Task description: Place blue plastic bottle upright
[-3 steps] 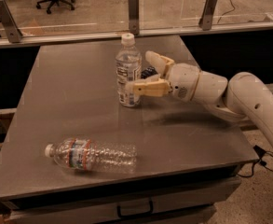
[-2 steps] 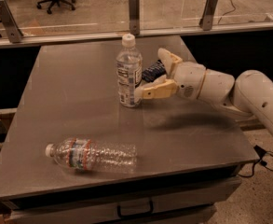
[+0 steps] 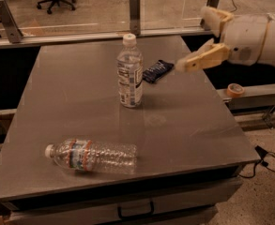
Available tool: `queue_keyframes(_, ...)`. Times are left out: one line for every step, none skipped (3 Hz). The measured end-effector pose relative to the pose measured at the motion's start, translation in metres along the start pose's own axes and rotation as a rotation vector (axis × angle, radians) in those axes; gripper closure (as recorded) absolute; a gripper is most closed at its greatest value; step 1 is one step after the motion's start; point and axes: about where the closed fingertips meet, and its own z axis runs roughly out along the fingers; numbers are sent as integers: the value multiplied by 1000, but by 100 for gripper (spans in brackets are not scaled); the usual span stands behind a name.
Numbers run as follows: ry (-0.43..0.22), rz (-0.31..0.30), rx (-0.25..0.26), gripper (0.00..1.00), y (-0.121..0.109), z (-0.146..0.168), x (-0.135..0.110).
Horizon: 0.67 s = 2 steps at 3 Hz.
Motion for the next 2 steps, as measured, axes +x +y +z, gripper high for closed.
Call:
queue_keyframes(86,-225,127,0,-26,-59,-78)
queue_keyframes(67,-260,156,0,-31,-69,-103)
